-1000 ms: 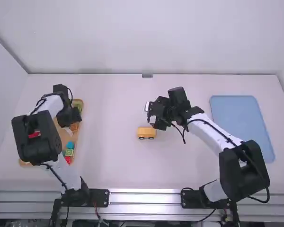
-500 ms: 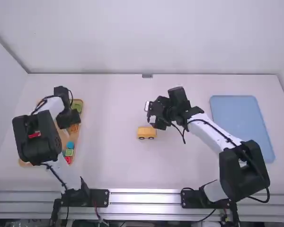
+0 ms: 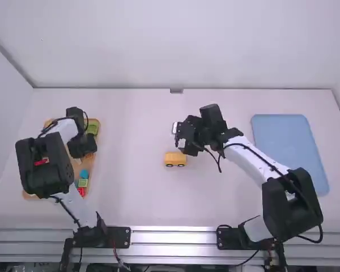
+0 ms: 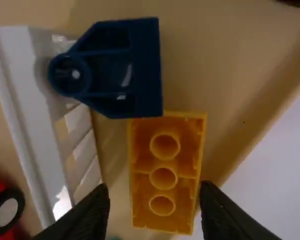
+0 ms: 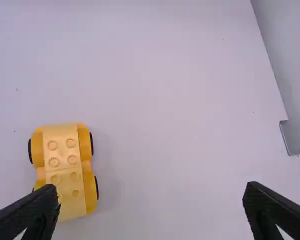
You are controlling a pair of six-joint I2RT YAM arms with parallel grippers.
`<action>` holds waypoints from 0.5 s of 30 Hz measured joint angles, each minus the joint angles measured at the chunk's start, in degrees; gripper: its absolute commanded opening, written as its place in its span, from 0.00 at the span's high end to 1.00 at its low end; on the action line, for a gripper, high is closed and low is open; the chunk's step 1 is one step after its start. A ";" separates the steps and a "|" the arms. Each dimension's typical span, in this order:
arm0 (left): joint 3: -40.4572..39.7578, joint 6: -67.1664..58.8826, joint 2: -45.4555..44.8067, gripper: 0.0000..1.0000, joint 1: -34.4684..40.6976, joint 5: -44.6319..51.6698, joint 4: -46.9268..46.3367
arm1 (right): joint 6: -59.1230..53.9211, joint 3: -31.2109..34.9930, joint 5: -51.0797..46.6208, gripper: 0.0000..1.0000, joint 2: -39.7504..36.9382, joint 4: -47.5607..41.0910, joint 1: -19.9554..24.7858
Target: Assemble lego blocks to make yellow taxi
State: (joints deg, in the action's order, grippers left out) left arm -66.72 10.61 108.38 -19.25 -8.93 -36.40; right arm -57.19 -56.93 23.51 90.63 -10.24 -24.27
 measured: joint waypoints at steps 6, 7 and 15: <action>2.51 0.20 -0.02 0.56 -0.20 -0.33 2.36 | -0.02 -0.02 0.00 0.02 0.00 -0.04 0.00; 2.69 0.39 0.00 0.58 -0.26 -0.28 2.45 | 0.00 0.00 0.02 0.02 0.00 0.02 0.00; 3.13 1.27 0.00 0.68 -0.26 0.35 2.89 | -0.02 -0.02 0.11 0.02 0.00 -0.02 0.00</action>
State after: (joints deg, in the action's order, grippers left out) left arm -63.59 11.88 108.38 -19.51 -8.58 -33.52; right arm -57.21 -56.95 23.62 90.63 -10.26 -24.27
